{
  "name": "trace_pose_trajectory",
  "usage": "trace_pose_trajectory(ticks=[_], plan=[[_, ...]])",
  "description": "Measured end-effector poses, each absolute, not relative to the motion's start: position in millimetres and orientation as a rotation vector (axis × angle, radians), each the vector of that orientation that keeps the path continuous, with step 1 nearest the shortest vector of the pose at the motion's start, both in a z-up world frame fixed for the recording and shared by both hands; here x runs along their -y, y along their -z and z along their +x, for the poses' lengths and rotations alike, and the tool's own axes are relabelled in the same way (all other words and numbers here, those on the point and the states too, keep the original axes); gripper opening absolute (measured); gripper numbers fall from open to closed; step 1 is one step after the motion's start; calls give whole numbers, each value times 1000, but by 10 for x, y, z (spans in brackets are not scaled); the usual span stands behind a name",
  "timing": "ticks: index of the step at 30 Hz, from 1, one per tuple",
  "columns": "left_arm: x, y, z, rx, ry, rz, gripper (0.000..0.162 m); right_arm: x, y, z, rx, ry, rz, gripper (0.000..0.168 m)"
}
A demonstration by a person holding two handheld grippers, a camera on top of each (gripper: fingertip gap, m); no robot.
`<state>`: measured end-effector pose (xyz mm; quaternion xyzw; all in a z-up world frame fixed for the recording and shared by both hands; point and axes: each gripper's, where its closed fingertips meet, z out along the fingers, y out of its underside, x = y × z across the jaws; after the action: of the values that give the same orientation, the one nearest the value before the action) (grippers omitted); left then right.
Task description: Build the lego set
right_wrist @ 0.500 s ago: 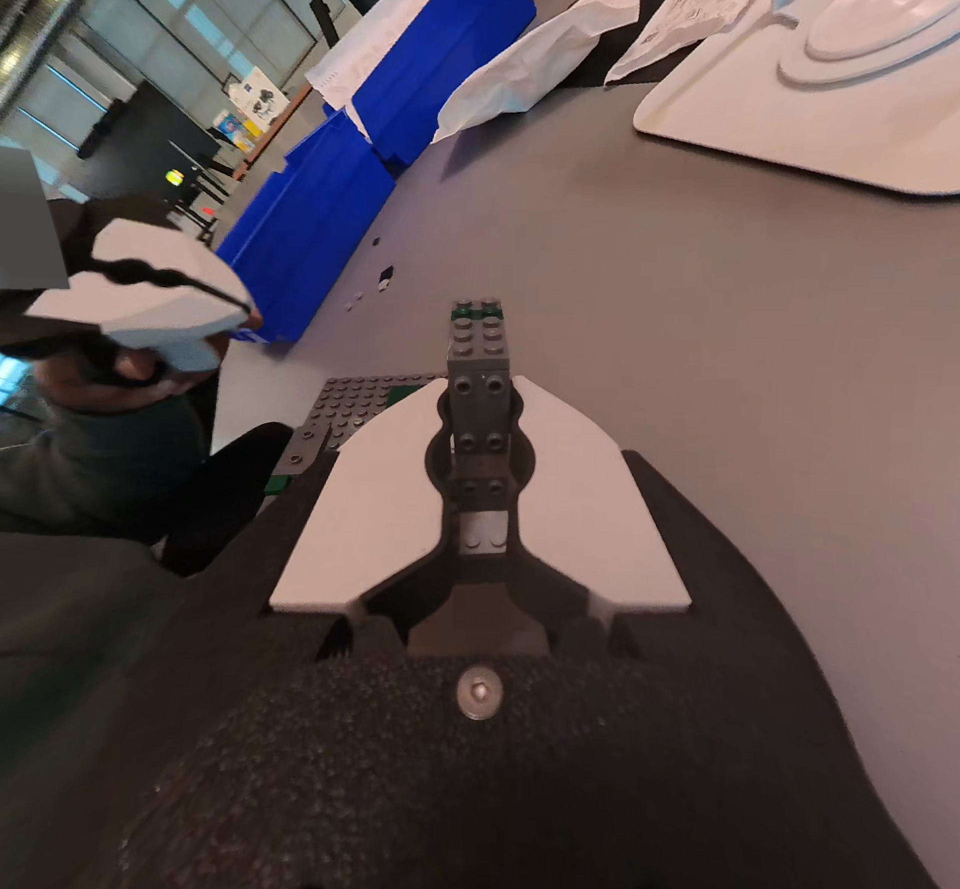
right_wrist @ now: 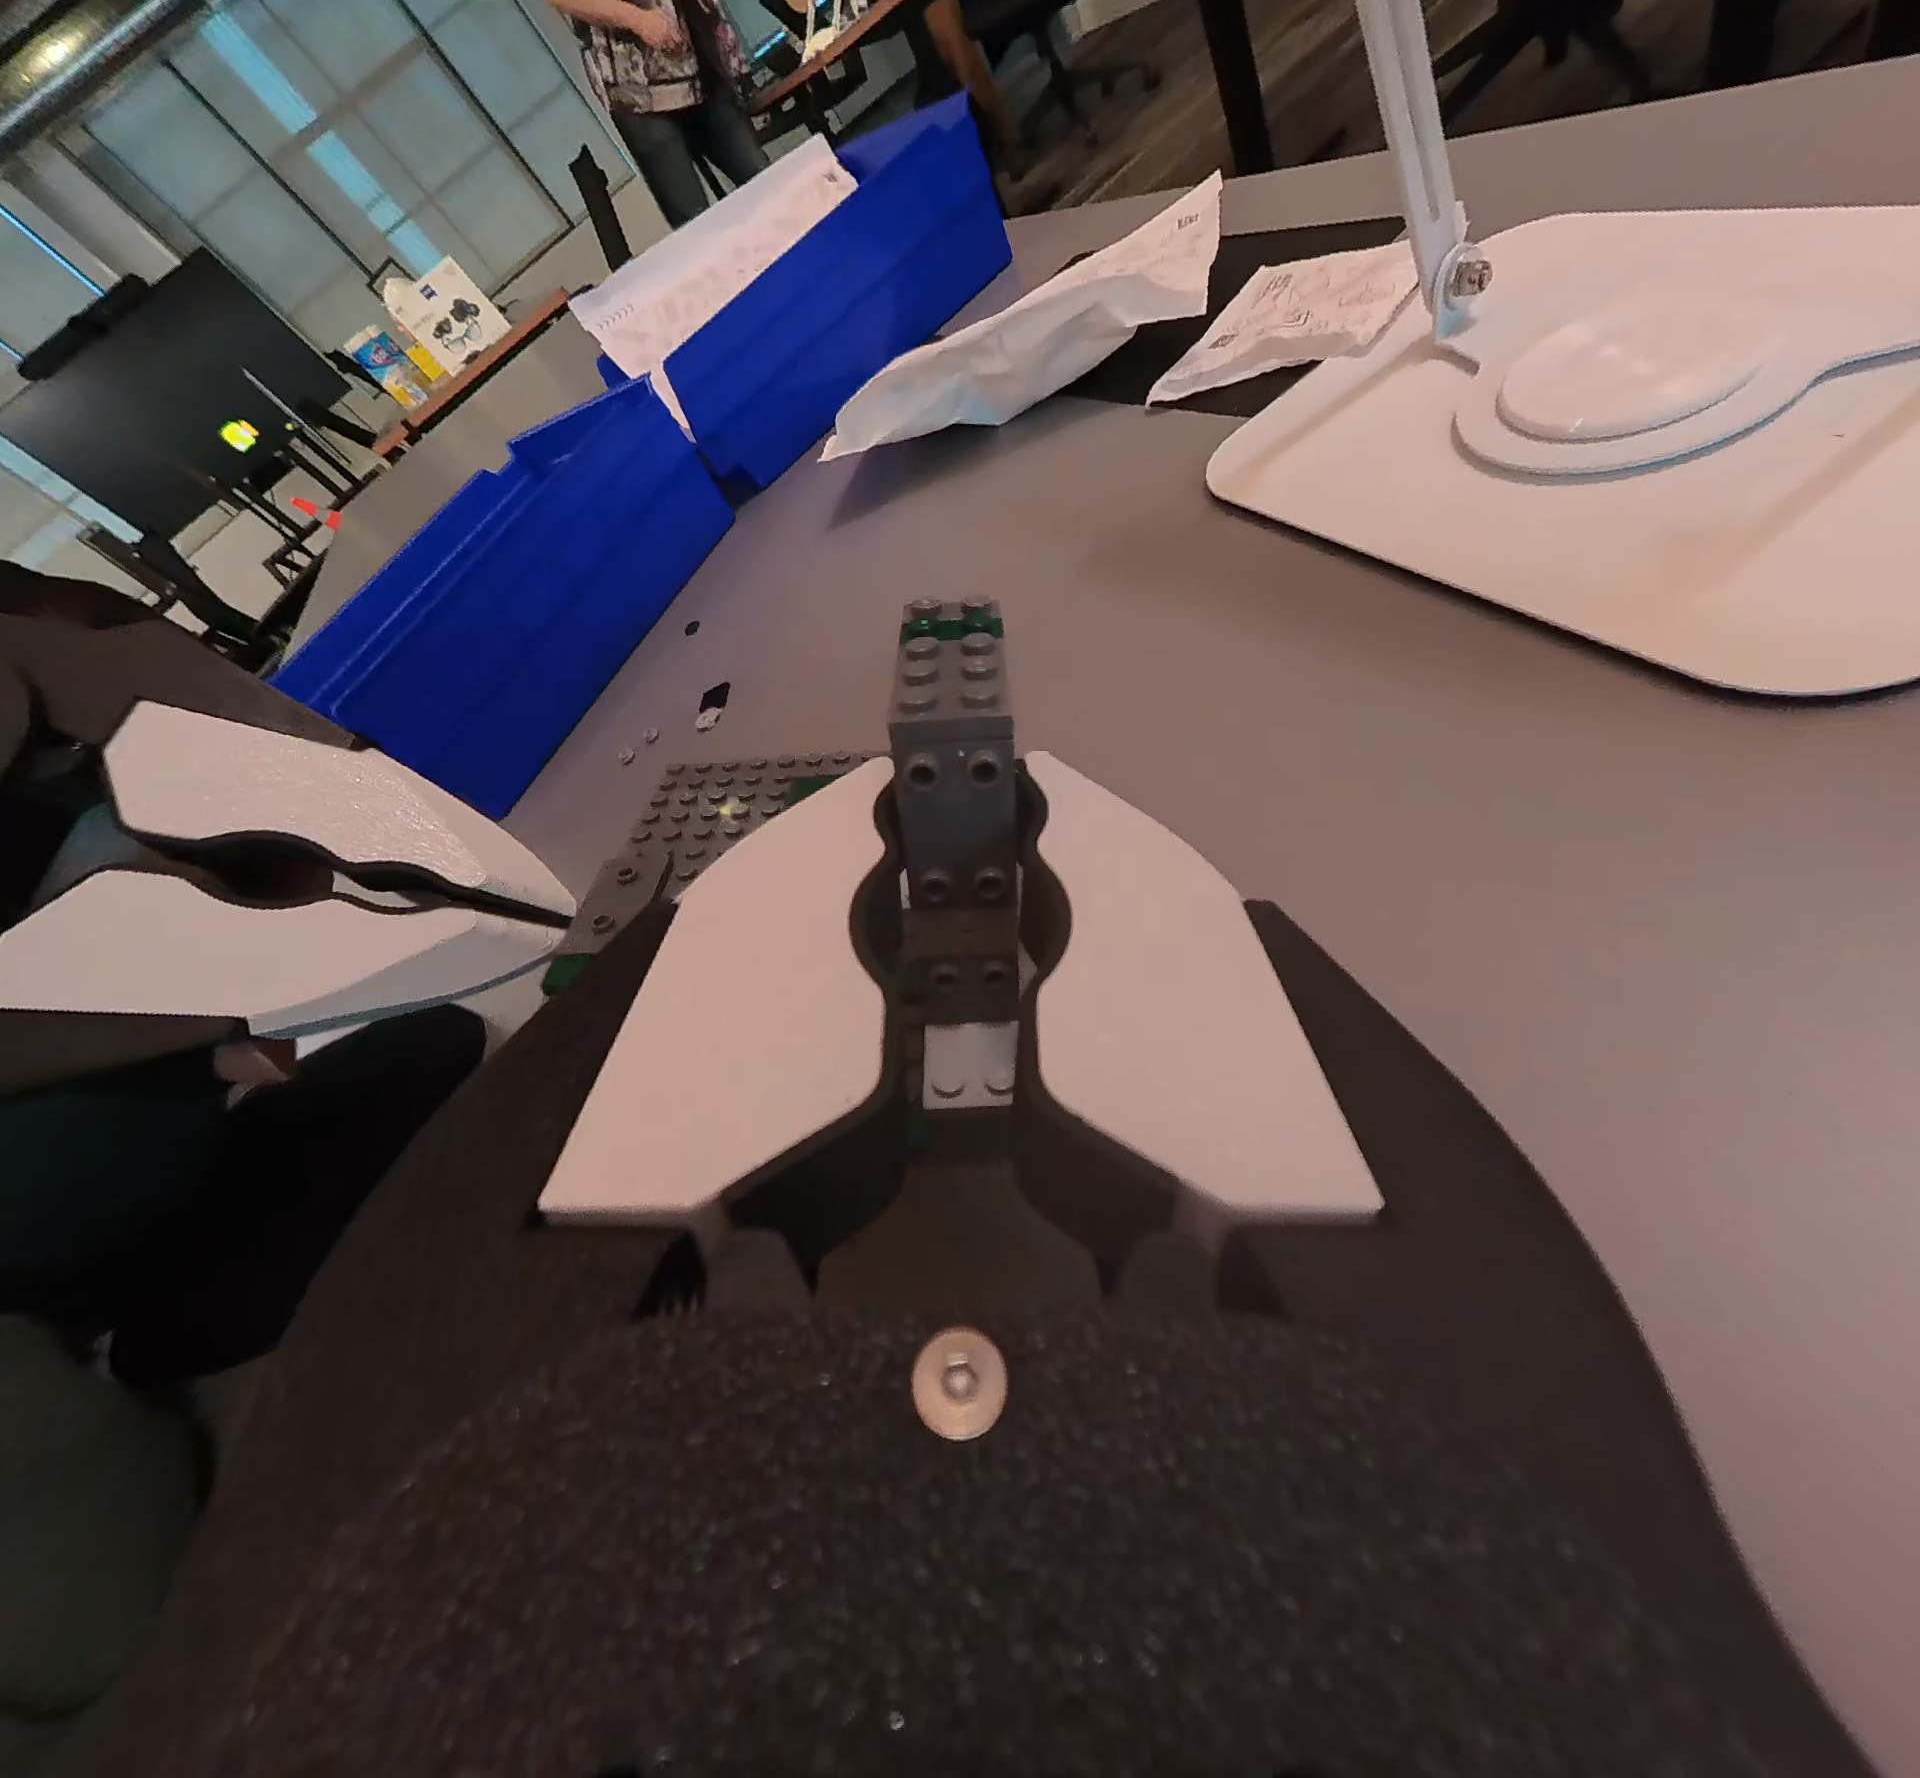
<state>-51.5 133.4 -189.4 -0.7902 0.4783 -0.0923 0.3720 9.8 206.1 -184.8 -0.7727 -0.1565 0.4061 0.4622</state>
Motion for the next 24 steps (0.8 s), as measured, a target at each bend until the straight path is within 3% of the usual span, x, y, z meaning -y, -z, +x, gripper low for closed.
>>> trace_pose_trajectory(ticks=[24], plan=[[-1197, 1856, -401, -1039, 372, -2025, 0, -2236, 1664, -67, 431, -1066, -1777, 17]])
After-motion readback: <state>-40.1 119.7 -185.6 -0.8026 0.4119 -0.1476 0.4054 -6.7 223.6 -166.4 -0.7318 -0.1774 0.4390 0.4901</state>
